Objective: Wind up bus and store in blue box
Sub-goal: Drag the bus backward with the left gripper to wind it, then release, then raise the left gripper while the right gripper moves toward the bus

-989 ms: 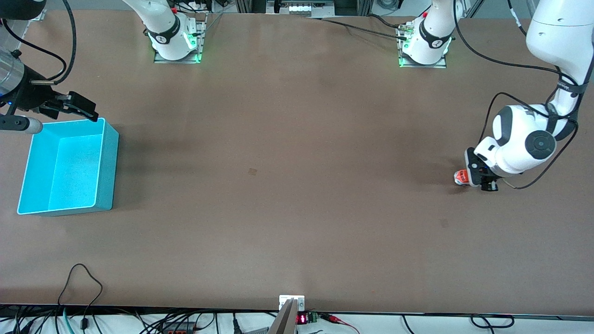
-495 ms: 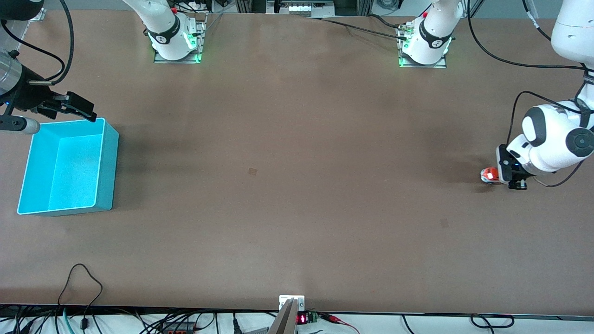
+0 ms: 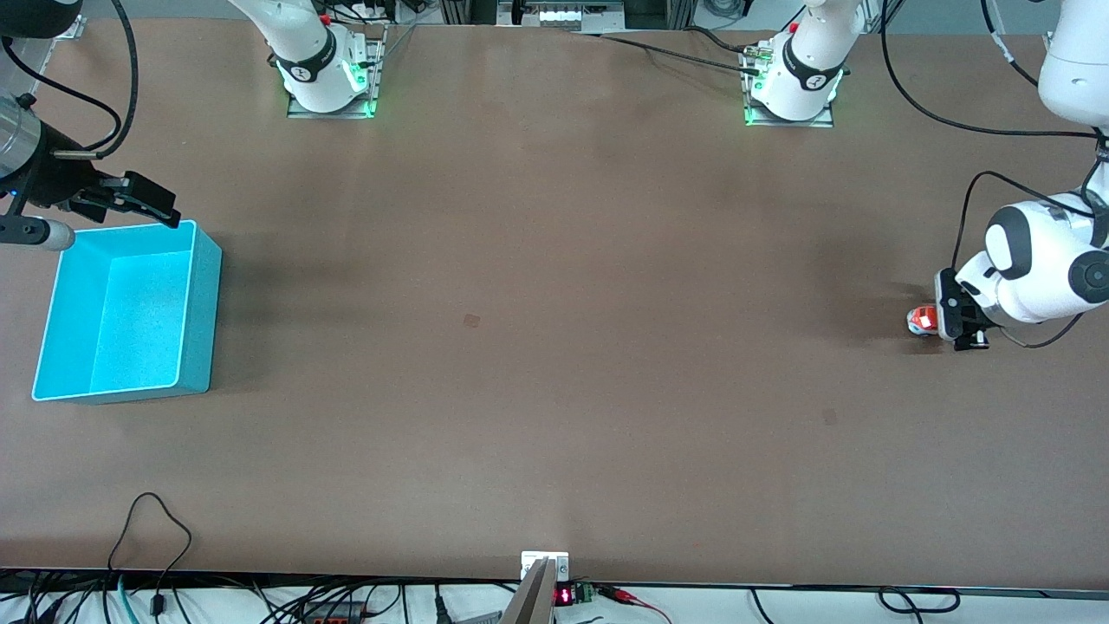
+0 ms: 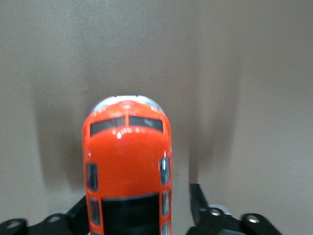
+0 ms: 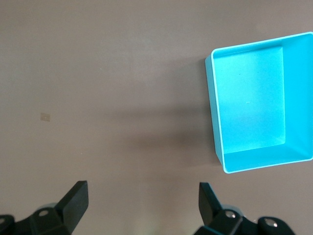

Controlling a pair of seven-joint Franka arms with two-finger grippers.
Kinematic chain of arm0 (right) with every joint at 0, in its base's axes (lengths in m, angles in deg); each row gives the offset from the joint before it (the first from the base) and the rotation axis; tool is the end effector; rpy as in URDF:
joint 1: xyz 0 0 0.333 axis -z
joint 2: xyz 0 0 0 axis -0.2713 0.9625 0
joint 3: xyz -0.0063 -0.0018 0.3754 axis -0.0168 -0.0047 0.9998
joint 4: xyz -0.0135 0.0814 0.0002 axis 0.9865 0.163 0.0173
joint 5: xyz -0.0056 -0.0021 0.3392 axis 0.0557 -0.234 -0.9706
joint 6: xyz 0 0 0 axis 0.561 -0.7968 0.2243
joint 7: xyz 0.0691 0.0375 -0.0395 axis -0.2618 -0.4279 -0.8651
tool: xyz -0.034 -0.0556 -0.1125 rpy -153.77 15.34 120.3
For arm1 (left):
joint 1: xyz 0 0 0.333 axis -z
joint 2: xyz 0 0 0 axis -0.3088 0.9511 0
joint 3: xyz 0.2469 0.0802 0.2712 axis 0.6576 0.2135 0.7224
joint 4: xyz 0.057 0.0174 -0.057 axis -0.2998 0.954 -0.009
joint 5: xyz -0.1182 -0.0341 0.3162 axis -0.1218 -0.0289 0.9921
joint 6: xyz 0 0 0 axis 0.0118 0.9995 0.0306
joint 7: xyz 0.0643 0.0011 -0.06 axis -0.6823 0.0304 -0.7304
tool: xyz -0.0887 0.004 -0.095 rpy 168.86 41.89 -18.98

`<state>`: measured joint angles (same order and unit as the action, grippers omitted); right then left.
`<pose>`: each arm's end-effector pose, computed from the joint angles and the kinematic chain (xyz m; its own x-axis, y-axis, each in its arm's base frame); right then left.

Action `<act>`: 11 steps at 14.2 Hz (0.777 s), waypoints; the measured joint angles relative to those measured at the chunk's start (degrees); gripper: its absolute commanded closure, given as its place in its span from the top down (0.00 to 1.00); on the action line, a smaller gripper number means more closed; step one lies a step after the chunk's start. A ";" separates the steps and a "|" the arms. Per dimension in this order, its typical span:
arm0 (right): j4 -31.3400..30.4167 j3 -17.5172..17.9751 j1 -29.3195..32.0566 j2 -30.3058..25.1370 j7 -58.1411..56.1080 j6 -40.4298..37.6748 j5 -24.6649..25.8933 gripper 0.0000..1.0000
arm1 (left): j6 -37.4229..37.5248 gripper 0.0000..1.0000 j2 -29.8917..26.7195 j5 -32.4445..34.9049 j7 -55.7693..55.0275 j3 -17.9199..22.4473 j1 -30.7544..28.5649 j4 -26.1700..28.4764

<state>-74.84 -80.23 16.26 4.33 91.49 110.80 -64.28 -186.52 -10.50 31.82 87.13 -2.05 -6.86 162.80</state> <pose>0.5151 0.0239 0.6378 0.9957 -0.0675 -0.0628 -0.0670 -0.9977 0.0112 0.5518 0.2325 0.2378 -0.0066 -0.9973 -0.0736 -0.9845 -0.0064 0.1755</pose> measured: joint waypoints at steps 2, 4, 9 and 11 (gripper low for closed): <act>0.00 0.01 -0.01 0.00 0.00 0.00 0.00 1.00 | 5.72 1.00 -0.82 0.00 0.04 -2.15 -0.10 -3.02; 0.00 0.01 0.00 0.00 0.00 0.00 0.00 1.00 | 11.04 1.00 -2.96 0.00 0.04 -4.17 0.02 -5.45; 0.00 0.03 -0.02 0.00 0.00 0.00 0.00 1.00 | 20.14 1.00 -8.50 0.00 0.04 -8.22 0.16 -7.72; 0.01 0.03 -0.02 0.00 0.01 0.00 0.00 1.00 | 20.70 1.00 -9.63 -0.28 0.03 -9.34 1.24 -8.82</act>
<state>-74.83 -80.20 16.25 4.33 91.50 110.80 -64.28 -165.82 -20.12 31.53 87.16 -11.38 -5.62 153.99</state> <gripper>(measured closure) 0.000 0.000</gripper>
